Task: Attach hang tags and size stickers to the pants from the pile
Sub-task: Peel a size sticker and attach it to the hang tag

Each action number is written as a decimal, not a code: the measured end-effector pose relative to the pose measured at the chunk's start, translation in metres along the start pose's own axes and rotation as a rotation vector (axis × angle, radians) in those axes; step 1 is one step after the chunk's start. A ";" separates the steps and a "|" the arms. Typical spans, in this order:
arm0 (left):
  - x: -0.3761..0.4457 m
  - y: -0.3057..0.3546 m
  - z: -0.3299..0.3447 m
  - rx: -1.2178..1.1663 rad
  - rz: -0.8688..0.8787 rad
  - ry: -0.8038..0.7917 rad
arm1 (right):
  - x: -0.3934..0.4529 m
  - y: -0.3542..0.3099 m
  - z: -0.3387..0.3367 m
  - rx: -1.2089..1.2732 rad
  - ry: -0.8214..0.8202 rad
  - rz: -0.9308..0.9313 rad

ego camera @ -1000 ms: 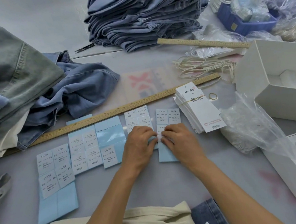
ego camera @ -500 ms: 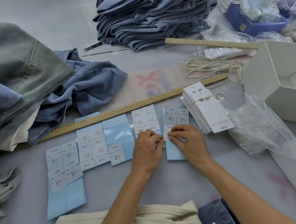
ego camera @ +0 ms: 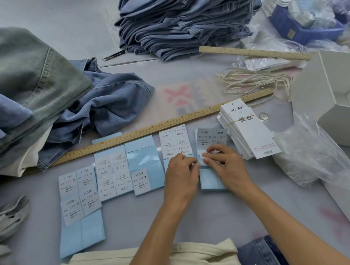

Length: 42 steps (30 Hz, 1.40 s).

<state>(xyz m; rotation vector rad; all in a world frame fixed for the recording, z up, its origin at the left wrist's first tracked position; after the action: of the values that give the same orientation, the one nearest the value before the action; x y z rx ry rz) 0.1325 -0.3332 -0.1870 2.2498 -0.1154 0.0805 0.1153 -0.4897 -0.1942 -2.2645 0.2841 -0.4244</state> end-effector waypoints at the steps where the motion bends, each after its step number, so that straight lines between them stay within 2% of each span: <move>1: 0.001 0.000 -0.001 -0.064 -0.044 0.007 | 0.001 0.000 -0.001 0.018 0.004 0.022; 7: 0.010 0.006 0.005 -0.228 -0.205 -0.027 | 0.003 0.001 -0.007 0.237 0.042 0.184; 12: 0.010 -0.003 0.011 -0.447 -0.324 -0.078 | 0.003 0.000 -0.009 0.293 0.035 0.218; 18: 0.007 -0.005 0.010 -0.600 -0.362 -0.085 | 0.002 0.001 -0.012 0.343 0.058 0.240; 23: 0.009 -0.005 0.010 -0.591 -0.385 -0.099 | 0.001 -0.001 -0.012 0.336 0.044 0.243; 28: 0.009 -0.005 0.011 -0.621 -0.397 -0.114 | 0.001 -0.006 -0.014 0.308 0.054 0.217; 33: 0.010 0.001 0.013 -0.629 -0.359 -0.125 | -0.005 -0.024 -0.028 0.148 0.165 -0.075; 42: 0.011 0.005 0.009 -0.572 -0.280 -0.158 | -0.005 -0.028 -0.030 0.070 0.081 -0.112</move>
<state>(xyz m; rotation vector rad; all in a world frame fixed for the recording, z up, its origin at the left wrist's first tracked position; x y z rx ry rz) 0.1428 -0.3437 -0.1879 1.6776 0.0856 -0.2517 0.1006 -0.4894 -0.1555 -2.2050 0.1816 -0.5766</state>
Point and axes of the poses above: each hand's wrist, its own x-axis towards the middle knuckle, its own z-axis out of the palm, y = z × x, the point moved 6 cm from there along x, towards the middle knuckle, and after that the axes turned 11 degrees about y, right-handed, at the moved point
